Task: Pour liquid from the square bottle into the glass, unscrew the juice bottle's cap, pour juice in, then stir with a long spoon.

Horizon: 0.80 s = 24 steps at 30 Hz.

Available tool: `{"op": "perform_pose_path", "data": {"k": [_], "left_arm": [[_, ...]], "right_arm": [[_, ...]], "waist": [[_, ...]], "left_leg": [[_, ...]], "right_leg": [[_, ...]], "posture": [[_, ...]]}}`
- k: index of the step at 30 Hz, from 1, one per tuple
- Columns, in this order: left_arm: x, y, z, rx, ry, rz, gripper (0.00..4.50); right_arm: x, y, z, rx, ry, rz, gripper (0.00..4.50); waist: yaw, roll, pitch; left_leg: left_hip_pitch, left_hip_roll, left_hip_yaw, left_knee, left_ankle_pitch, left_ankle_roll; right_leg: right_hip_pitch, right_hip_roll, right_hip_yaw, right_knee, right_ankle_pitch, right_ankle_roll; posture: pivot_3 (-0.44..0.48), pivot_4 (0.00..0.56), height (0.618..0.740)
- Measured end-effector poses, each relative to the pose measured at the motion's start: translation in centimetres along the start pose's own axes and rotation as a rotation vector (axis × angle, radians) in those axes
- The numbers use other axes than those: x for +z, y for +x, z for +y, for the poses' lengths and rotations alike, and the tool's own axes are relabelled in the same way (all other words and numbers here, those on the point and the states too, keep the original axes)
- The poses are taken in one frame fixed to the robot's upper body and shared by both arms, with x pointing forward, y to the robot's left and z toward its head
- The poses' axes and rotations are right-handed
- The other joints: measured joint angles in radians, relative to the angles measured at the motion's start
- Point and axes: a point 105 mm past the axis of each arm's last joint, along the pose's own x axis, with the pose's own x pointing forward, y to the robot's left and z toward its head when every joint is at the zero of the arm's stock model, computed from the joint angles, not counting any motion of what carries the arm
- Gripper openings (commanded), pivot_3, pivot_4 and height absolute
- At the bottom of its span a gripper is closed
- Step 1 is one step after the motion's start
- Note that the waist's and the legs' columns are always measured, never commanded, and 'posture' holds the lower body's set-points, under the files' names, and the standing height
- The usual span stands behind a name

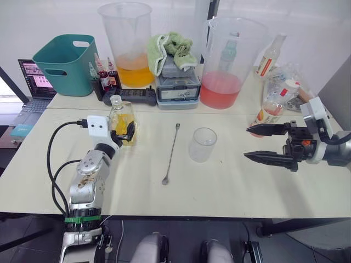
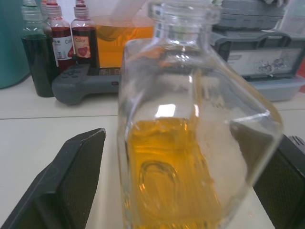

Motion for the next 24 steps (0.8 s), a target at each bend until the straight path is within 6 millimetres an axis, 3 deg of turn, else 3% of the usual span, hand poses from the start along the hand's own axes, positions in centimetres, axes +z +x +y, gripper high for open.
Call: {"op": "perform_pose_path", "data": {"k": [3,9,24], "left_arm": [[0.1,0.6,0.3,0.026,0.018,0.001,4.50],[0.6,1.3,0.0,0.051,0.045,-0.026,2.80],[1.3,1.2,0.7,-0.058,0.100,-0.021,2.80]], "right_arm": [[0.0,0.0,0.0,-0.006,-0.004,-0.001,4.48],[0.1,-0.1,0.0,-0.021,-0.007,-0.005,4.50],[1.0,0.3,0.5,0.004,0.000,-0.059,4.50]], "waist": [[0.000,0.000,0.000],[-0.002,-0.001,0.001],[-0.005,-0.002,0.001]], "left_leg": [[0.000,0.000,0.000,0.000,0.001,0.002],[0.000,0.000,0.000,0.000,0.000,0.000],[-0.005,0.000,0.000,0.000,0.002,0.002]], "right_leg": [[0.000,0.000,0.000,0.000,0.000,0.000],[0.000,0.000,0.000,0.000,0.000,0.000],[-0.003,0.001,-0.001,-0.005,0.002,0.001]], "posture": [[0.000,0.150,0.739],[0.000,0.150,0.739],[0.000,0.150,0.739]]}}
